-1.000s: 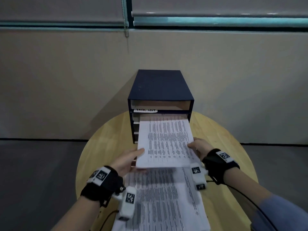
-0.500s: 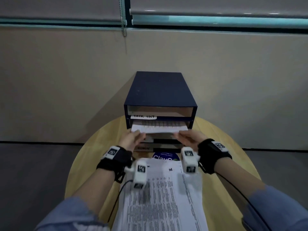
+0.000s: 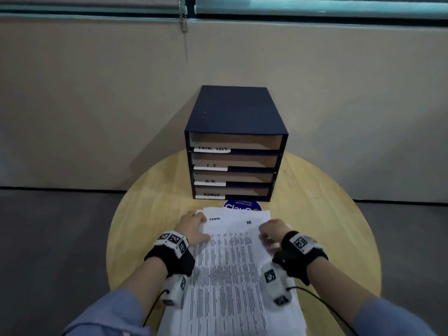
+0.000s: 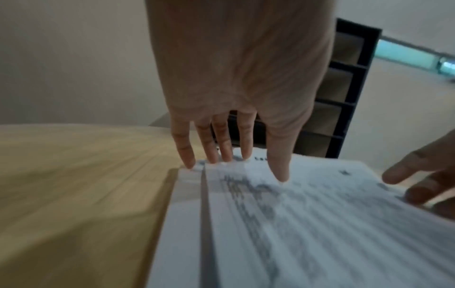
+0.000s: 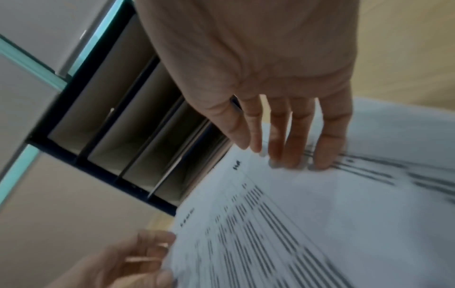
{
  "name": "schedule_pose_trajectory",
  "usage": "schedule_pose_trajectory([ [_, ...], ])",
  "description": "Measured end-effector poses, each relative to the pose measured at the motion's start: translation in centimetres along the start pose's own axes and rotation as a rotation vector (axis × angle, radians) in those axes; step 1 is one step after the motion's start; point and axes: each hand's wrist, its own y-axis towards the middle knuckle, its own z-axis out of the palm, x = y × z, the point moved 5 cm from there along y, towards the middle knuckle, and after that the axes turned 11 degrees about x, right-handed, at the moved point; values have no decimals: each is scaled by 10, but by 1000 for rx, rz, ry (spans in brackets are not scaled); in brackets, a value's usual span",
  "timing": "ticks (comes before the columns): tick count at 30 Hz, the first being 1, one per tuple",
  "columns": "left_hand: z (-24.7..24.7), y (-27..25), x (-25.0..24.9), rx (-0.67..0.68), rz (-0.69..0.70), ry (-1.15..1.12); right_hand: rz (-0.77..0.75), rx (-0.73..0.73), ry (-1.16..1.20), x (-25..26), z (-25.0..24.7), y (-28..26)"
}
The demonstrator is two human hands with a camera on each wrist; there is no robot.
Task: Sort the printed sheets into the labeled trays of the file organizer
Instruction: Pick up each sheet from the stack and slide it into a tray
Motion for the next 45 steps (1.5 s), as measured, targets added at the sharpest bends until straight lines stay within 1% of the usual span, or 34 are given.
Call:
schedule_pose_trajectory([
  [1,6,-2,2,5,-13,62,27,-44,-87,-9,5,1],
  [3,14,-5,4,-16,-26,124,56,-106,-185,-21,12,0],
  [6,19,-8,5,-39,-56,156,97,-161,-204,-34,21,0],
  [7,20,-8,5,-46,-69,163,87,-181,-203,-36,23,-3],
  [10,22,-9,8,-60,-119,160,86,-226,-91,-40,23,-3],
  [14,22,-8,9,-41,-138,137,96,-176,-20,-41,20,3],
  [16,18,-11,7,-75,-137,112,76,-177,13,-38,18,3],
  [18,14,-13,4,-164,-108,82,47,-221,39,-36,12,3],
  [20,10,-17,2,-266,-52,-58,7,-266,58,-37,6,4],
  [22,3,-20,5,-328,-23,-324,-35,-254,133,-39,3,1],
  [24,-2,-22,9,-308,29,-641,-47,-208,256,-43,2,-4],
  [26,-9,-28,7,-238,87,-927,-59,-149,351,-45,4,-11],
  [28,-22,-35,-1,-190,141,-1072,-115,-96,413,-43,3,-18],
  [31,-41,-48,-12,-175,202,-1159,-200,-6,412,-40,1,-27],
  [35,-55,-58,-20,-187,220,-1189,-234,85,348,-34,2,-41],
  [39,-59,-59,-22,-221,162,-1225,-158,201,282,-42,10,-53],
  [41,-60,-60,-21,-244,121,-1261,-161,209,313,-47,10,-55],
  [43,-55,-62,-20,-181,74,-1295,-197,156,341,-48,6,-48],
  [45,-41,-69,-26,-18,54,-1267,-173,71,304,-48,-2,-33],
])
